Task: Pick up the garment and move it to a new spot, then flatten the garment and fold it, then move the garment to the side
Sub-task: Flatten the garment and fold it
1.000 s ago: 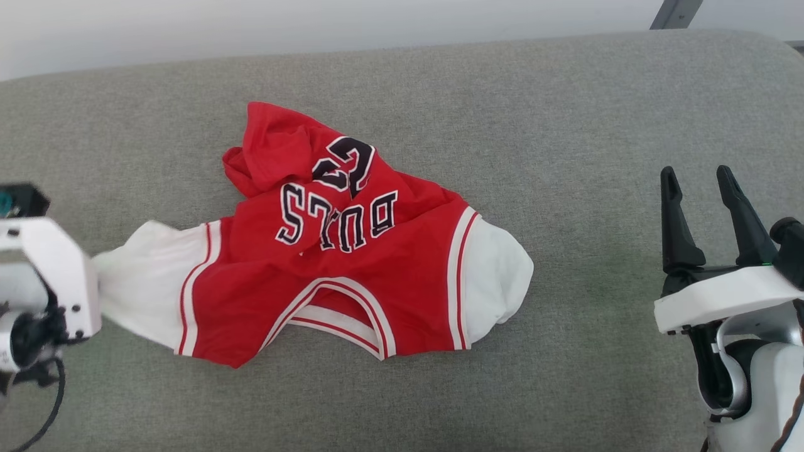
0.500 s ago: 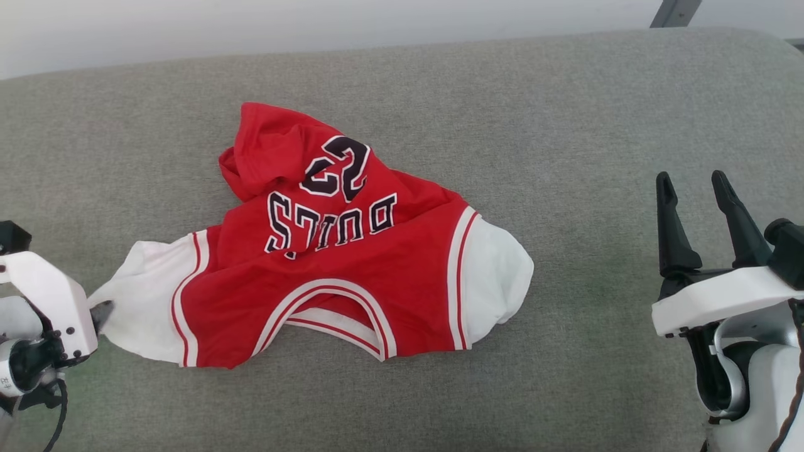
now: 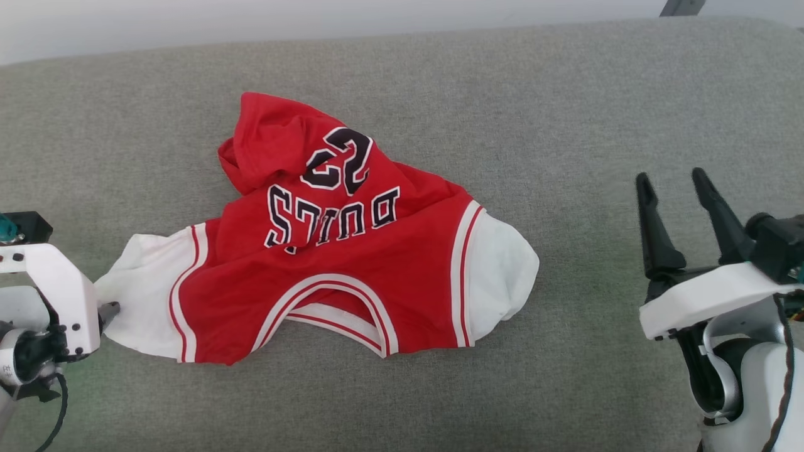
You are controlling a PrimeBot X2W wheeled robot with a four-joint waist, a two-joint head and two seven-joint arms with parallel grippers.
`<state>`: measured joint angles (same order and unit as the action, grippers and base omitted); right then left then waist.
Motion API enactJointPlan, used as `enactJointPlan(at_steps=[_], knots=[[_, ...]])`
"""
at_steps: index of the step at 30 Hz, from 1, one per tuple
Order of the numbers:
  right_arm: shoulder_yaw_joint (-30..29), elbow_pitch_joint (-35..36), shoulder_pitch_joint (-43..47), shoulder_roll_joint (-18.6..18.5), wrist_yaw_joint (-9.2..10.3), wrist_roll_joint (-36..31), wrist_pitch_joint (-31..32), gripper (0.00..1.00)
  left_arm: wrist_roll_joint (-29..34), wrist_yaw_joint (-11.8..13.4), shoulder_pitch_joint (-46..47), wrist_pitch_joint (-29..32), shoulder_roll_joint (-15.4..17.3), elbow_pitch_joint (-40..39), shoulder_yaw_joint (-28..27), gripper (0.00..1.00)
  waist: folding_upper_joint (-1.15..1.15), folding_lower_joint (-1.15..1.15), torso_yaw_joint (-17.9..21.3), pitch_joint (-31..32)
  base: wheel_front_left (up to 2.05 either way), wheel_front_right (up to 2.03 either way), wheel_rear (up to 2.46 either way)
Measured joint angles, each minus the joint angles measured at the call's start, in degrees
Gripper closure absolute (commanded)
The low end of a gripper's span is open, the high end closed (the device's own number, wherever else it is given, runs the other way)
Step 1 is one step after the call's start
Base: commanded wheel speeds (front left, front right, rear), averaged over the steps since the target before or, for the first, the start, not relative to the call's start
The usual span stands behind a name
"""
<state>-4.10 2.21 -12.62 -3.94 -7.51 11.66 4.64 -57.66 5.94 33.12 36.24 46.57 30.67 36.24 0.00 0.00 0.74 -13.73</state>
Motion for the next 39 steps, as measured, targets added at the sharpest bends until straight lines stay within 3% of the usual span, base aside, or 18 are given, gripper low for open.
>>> enactJointPlan(at_steps=[6, 7, 8, 9, 16, 21, 27, 36, 37, 38, 39], knots=[[3.4, 1.6, 0.3, -2.0, 0.01, 1.4, 2.6, 0.00, 0.1, -1.6, 1.9, -0.5, -2.6, 5.6, 0.6, 0.00, 0.00, 0.00, 0.4, -0.8, 0.00, 0.00, 0.00], [4.2, 1.7, 0.4, -2.4, 0.00, 1.9, 3.5, 0.00, -0.2, -2.3, 2.0, -0.2, -3.1, 6.3, 0.7, 0.38, 0.00, 0.00, 0.4, -0.8, 0.00, 0.00, 0.00], [4.8, 1.9, 0.6, -2.7, 0.00, 2.6, 4.3, 0.00, -0.5, -2.8, 2.3, 0.0, -3.5, 6.9, 0.7, 0.92, 0.00, 0.00, 0.4, -0.7, 0.00, 0.00, 0.00], [5.9, 2.2, 0.9, -3.4, 0.01, 3.3, 5.5, 0.00, -0.5, -3.5, 2.6, 0.0, -3.8, 7.4, 0.8, 1.00, 0.00, 0.00, 0.2, -0.7, 0.00, 0.00, 0.00], [13.5, 3.3, 2.9, -8.6, 0.00, 9.7, 21.3, 0.00, -0.8, -6.0, 4.6, 0.0, -7.1, 10.1, 2.0, 1.00, 0.00, 0.00, -1.4, -0.4, 0.00, 0.00, 0.00], [15.7, 4.2, 1.1, -11.8, 0.01, 11.5, 31.1, 0.00, -0.4, -7.2, 6.4, -0.5, -8.6, 11.5, 2.5, 1.00, 0.00, 0.00, -3.0, -1.2, 0.00, 0.00, 0.00], [17.7, 1.2, -3.8, -13.4, 0.00, 11.4, 37.5, 0.00, 0.2, -8.5, 8.7, -1.4, -10.5, 12.4, 3.1, 1.00, 0.00, 0.00, -5.3, -2.7, 0.00, 0.00, 0.00], [25.1, -9.3, -10.0, -14.9, 0.02, 12.0, 45.1, 0.00, 0.5, -10.1, 11.3, -3.0, -13.2, 14.0, 3.7, 1.00, 0.00, 0.00, -8.5, -4.9, 0.00, 0.00, 0.00], [25.9, -10.0, -10.7, -15.1, 0.04, 13.0, 45.7, 0.08, 0.5, -10.2, 11.4, -3.1, -13.5, 14.3, 3.7, 1.00, 0.00, 0.00, -8.7, -5.1, 0.00, 0.00, 0.00], [26.7, -10.6, -11.5, -15.7, 0.03, 13.5, 45.9, 1.00, 0.5, -10.4, 11.6, -3.3, -13.6, 14.6, 3.7, 1.00, 0.00, 0.00, -8.9, -5.2, 0.00, 0.00, 0.00], [27.3, -11.3, -12.1, -15.9, 0.03, 14.4, 46.3, 1.00, 0.5, -10.5, 11.9, -3.3, -13.7, 14.9, 3.7, 1.00, 0.00, 0.00, -9.1, -5.3, 0.00, 0.00, 0.00]])
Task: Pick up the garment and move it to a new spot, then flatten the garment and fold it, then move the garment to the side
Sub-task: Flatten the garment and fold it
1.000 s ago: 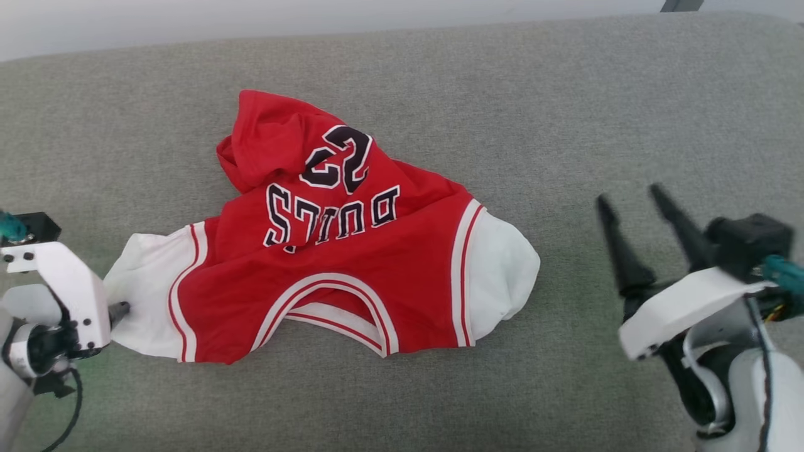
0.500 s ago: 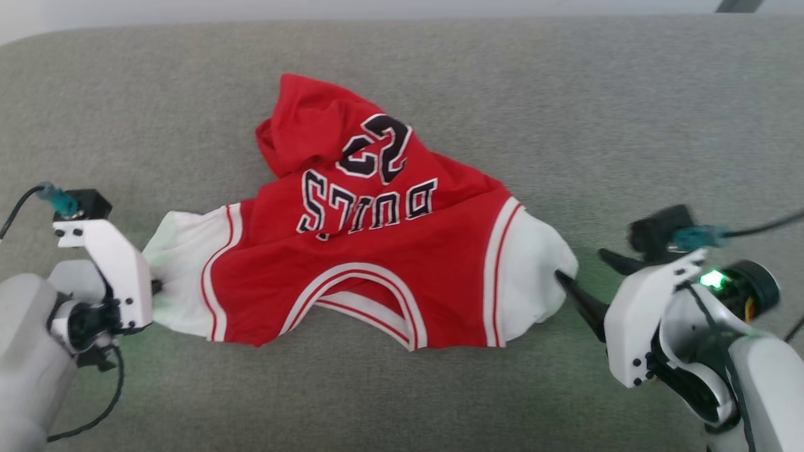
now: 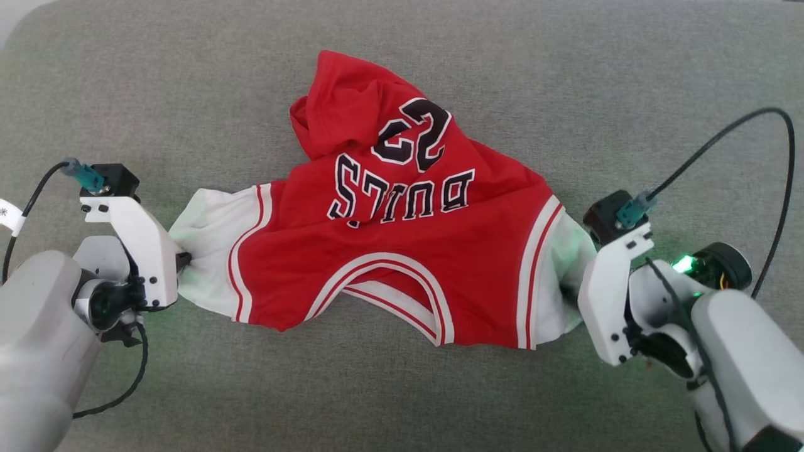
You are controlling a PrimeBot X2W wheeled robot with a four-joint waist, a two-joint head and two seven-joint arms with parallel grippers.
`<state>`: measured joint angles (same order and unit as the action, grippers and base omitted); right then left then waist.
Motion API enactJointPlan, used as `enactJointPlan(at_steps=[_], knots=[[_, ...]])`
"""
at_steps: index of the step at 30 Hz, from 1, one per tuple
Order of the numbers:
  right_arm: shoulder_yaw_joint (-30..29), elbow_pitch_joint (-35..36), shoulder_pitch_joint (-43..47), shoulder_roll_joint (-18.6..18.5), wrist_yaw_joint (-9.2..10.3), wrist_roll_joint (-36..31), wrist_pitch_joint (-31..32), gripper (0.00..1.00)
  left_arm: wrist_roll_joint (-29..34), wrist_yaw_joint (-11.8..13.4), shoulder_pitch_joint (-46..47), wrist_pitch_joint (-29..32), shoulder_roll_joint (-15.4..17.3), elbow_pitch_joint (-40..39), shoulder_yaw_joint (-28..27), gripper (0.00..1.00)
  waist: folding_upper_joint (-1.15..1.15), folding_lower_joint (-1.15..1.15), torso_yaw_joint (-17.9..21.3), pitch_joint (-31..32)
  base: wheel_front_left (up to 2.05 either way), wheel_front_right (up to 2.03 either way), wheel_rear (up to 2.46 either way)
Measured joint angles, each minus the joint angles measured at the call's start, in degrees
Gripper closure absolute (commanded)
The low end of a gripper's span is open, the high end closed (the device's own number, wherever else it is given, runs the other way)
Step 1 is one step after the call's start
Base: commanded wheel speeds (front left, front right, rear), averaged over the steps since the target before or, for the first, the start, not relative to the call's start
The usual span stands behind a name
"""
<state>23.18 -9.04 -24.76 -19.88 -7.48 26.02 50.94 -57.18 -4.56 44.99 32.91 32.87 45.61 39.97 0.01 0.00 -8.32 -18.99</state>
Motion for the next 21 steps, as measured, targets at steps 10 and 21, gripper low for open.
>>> enactJointPlan(at_steps=[10, 21], knots=[[-0.1, -0.4, -3.0, -0.9, -0.02, 10.4, -0.5, 1.00, -0.6, -0.8, 1.5, 1.7, 0.7, 0.1, 0.2, 1.00, -0.01, 0.00, 0.3, 2.2, 0.00, 0.00, 0.00], [-5.3, 6.7, -10.0, -3.7, -0.02, 17.6, -1.0, 1.00, -0.6, 1.9, 7.5, 5.8, 5.0, -12.6, -1.5, 1.00, 0.00, 0.00, 1.3, 8.4, 0.00, 0.00, 0.00]])
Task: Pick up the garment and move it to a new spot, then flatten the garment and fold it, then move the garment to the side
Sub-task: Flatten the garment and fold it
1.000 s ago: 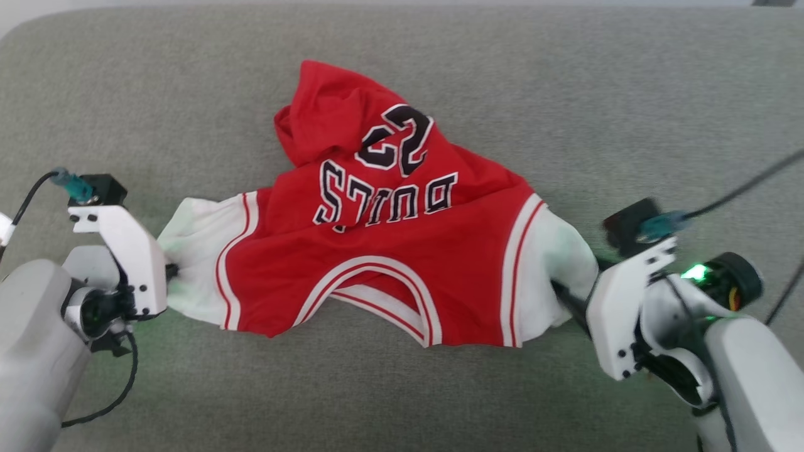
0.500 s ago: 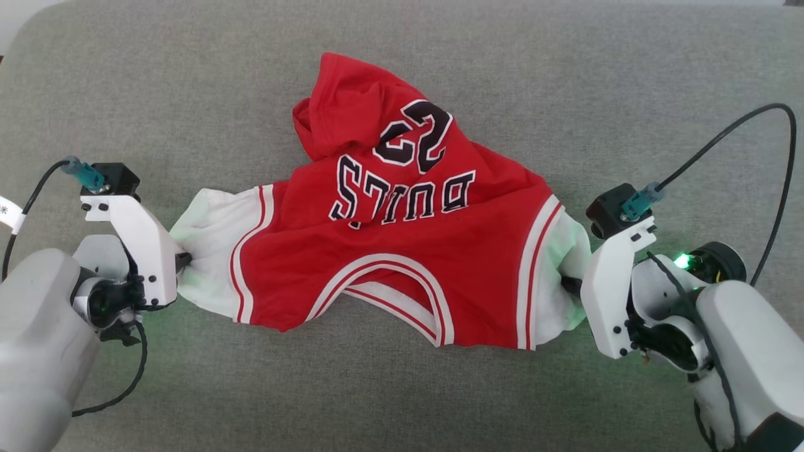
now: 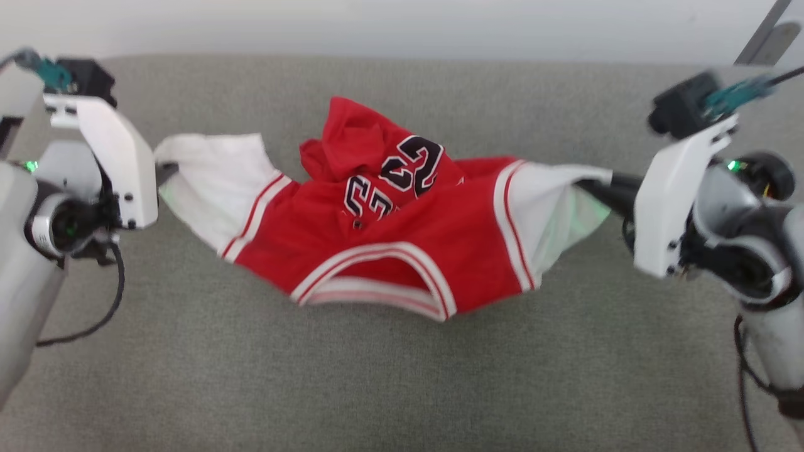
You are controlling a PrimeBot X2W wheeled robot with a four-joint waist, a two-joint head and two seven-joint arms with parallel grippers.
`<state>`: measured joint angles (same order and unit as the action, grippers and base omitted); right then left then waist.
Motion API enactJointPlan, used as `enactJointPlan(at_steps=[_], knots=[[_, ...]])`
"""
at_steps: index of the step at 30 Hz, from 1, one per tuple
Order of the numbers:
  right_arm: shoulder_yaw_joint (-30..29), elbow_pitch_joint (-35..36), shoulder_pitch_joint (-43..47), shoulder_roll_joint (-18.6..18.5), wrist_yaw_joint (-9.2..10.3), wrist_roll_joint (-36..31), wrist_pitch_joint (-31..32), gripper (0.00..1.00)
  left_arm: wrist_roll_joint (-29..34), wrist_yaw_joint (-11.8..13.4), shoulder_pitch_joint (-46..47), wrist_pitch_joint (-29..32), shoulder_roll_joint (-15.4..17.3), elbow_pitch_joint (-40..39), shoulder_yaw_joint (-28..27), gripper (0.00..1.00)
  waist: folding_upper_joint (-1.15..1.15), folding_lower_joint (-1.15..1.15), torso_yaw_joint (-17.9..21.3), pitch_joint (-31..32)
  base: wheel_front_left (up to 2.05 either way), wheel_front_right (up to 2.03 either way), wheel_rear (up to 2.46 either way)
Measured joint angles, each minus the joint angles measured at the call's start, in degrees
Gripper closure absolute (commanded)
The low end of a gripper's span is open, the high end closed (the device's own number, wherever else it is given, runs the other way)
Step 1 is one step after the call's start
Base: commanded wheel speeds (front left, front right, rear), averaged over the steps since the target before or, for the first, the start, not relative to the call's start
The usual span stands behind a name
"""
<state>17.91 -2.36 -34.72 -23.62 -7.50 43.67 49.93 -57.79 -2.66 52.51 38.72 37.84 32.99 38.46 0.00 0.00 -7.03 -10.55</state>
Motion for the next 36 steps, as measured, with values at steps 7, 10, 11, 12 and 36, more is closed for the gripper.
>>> enactJointPlan(at_steps=[7, 10, 11, 12, 36], knots=[[-4.2, -0.5, -4.9, 1.9, 0.00, 3.6, -2.6, 1.00, 0.0, 3.1, 4.0, 3.6, 1.8, -7.5, -1.0, 1.00, 0.00, 0.00, 0.7, 5.2, 0.00, 0.00, 0.00], [-6.5, -2.6, -7.6, 2.7, 0.00, 4.2, -3.7, 1.00, 0.0, 4.0, 5.7, 4.1, 2.0, -9.1, -1.7, 1.00, 0.00, 0.00, 1.2, 7.2, 0.00, 0.00, 0.00], [-7.2, -3.4, -8.7, 3.0, 0.00, 4.4, -3.8, 1.00, 0.0, 4.4, 6.3, 4.2, 2.1, -9.5, -1.8, 1.00, 0.00, 0.00, 1.4, 7.8, 0.00, 0.00, 0.00], [-7.8, -4.1, -9.6, 3.4, 0.00, 4.4, -4.6, 1.00, 0.1, 4.6, 7.0, 4.1, 2.0, -9.8, -2.0, 1.00, 0.00, 0.00, 1.6, 8.4, 0.00, 0.00, 0.00], [-16.8, -13.9, -20.9, 9.9, 0.00, -8.7, -12.4, 1.00, 3.9, 6.1, 17.3, -2.8, 0.0, -7.4, -4.5, 1.00, 0.00, 0.00, 3.3, 11.6, 0.00, 0.00, 0.00]])
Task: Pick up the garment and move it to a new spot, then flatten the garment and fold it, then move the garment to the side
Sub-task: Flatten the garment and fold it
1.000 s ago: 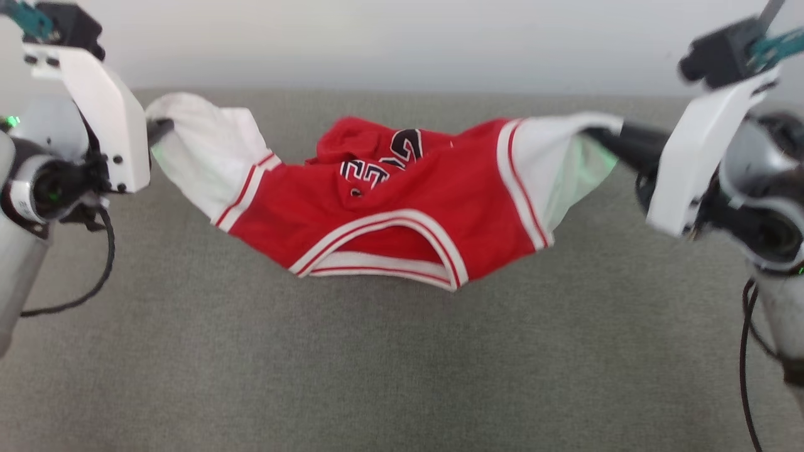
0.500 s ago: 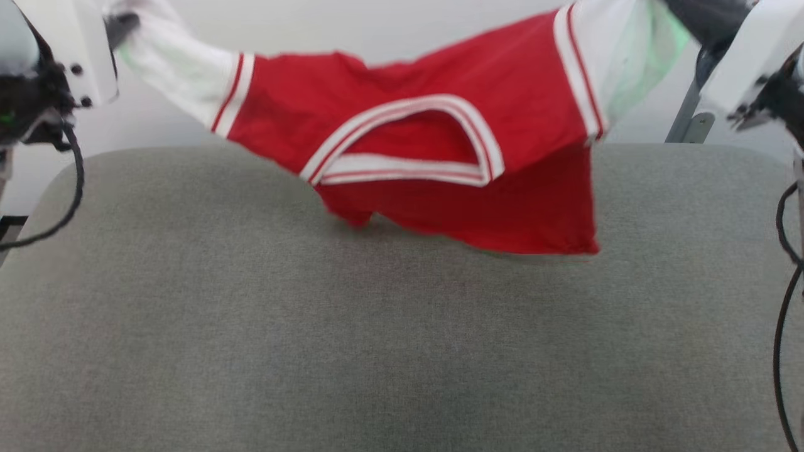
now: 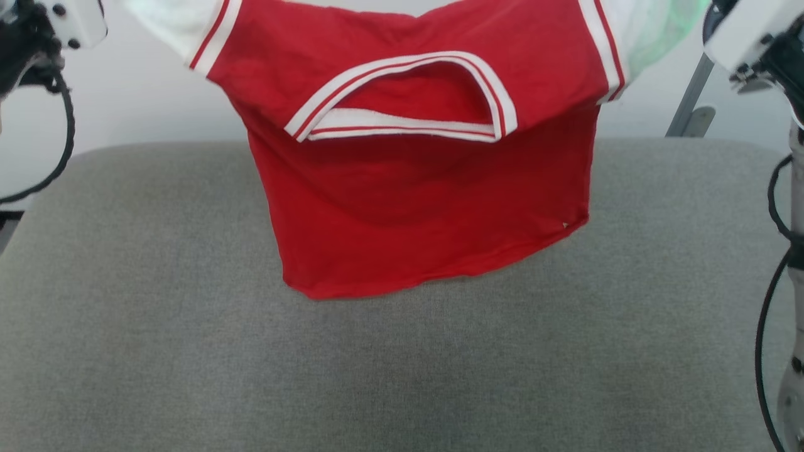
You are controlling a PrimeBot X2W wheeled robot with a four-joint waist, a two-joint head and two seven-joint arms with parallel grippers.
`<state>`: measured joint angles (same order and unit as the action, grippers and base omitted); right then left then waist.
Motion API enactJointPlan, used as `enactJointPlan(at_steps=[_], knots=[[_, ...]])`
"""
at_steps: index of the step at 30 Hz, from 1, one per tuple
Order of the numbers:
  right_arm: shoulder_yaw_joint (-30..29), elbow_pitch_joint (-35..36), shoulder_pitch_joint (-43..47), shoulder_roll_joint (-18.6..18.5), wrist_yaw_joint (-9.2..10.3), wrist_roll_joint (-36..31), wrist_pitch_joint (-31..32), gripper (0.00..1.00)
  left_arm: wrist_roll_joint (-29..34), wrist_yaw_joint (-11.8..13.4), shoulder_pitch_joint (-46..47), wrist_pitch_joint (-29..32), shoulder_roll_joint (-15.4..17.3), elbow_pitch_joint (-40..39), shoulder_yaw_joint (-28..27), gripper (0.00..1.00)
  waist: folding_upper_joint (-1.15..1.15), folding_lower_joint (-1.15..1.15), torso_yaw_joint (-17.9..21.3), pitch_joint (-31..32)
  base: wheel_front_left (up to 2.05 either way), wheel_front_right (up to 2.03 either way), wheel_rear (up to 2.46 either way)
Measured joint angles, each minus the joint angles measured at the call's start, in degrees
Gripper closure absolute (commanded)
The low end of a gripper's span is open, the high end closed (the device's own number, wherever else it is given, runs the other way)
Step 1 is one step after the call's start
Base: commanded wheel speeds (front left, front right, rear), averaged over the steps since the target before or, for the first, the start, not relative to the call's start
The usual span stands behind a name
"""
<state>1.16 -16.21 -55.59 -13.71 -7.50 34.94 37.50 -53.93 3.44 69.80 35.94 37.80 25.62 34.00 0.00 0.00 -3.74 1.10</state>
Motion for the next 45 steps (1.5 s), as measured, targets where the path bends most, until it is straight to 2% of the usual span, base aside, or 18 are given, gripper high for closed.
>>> enactJointPlan(at_steps=[8, 15, 20, 25, 30, 35, 39, 45], knots=[[2.8, -6.4, -9.0, 1.5, 0.00, -5.6, -8.7, 1.00, 2.2, -2.7, 7.2, -7.1, -3.2, 4.4, -0.6, 1.00, 0.00, 0.00, 0.0, -6.2, 0.00, 0.00, 0.00], [6.9, -14.9, -19.3, 1.9, 0.00, -11.1, -22.7, 1.00, 5.7, -5.6, 15.6, -16.1, -5.8, 10.6, -1.0, 1.00, 0.00, 0.00, 0.1, -14.0, 0.00, 0.00, 0.00], [7.9, -21.7, -26.0, 1.3, 0.00, -17.0, -35.2, 1.00, 9.4, -6.9, 21.2, -27.3, -7.2, 14.0, -1.6, 1.00, 0.00, 0.00, 0.0, -19.0, 0.00, 0.00, 0.00], [9.5, -29.7, -29.5, 1.2, 0.00, -21.9, -41.7, 1.00, 11.8, -8.1, 23.1, -37.7, -8.4, 18.4, -1.7, 1.00, 0.00, 0.00, -0.6, -22.7, 0.00, 0.00, 0.00], [13.3, -38.0, -28.6, 2.3, -0.01, -22.1, -41.7, 1.00, 10.8, -9.7, 20.5, -41.1, -9.9, 25.4, -0.8, 1.00, 0.00, 0.00, -1.4, -24.5, 0.00, 0.00, 0.00], [17.1, -42.5, -24.4, 3.5, -0.01, -16.9, -39.0, 1.00, 9.9, -10.5, 16.7, -40.7, -11.0, 31.6, 0.9, 1.00, 0.00, 0.00, -1.9, -24.6, 0.00, 0.00, 0.00], [20.2, -43.2, -21.3, 3.0, -0.01, -11.7, -35.2, 1.00, 7.7, -10.6, 13.4, -36.9, -11.8, 35.3, 2.3, 1.00, 0.00, 0.00, -2.2, -23.8, 0.00, 0.00, 0.00], [24.2, -39.8, -14.8, 0.5, -0.01, -2.7, -27.4, 1.00, 3.2, -10.8, 5.2, -25.1, -12.3, 35.8, 5.5, 1.00, 0.00, 0.00, -2.6, -21.1, 0.00, 0.00, 0.00]])
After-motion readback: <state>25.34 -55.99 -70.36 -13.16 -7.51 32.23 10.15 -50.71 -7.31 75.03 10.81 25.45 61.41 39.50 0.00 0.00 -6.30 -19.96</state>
